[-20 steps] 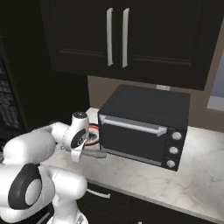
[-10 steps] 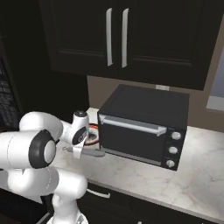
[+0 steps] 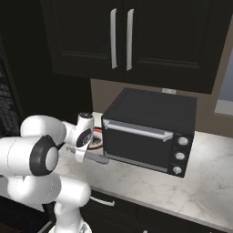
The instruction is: Pick up the tongs from the counter and place them near the plate next to the oven.
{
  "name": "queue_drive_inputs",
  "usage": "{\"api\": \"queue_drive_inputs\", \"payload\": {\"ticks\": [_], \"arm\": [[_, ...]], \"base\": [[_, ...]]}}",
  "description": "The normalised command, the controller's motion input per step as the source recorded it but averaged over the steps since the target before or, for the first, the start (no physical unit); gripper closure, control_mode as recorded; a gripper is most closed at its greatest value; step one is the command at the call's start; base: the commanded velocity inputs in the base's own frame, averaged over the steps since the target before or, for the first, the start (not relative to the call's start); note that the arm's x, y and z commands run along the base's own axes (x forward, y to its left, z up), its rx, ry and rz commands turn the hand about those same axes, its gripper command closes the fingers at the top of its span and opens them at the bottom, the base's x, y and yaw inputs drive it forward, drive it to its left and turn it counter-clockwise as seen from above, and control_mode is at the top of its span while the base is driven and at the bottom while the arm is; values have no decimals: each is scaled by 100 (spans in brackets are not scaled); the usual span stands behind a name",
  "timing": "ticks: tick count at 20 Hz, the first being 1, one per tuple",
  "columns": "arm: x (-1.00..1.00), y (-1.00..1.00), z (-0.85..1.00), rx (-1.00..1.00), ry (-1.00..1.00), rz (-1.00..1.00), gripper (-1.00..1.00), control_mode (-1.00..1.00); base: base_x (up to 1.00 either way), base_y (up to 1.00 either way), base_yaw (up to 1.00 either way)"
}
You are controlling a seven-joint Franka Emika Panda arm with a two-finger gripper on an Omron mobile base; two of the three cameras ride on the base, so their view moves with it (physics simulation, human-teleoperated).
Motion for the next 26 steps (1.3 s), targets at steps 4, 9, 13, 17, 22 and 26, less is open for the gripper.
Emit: {"api": "queue_drive_inputs", "payload": {"ticks": [4,9,13,17,22,26], "arm": [[-86,-2,10,4,-31,-7,-100,-100],[-64,-7,40,8,-41,-3,-100,-100],[-48,-13,80,7,-44,-1,-100,-100],[-97,-32,100,4,-42,0,-100,-100],[-100,-16,91,-5,-40,-1,-100,-100],[-100,-10,69,-17,-31,-15,-100,-100]], "base": [[0,0,0],[0,0,0],[0,0,0],[0,0,0],[0,0,0],[0,0,0]]}}
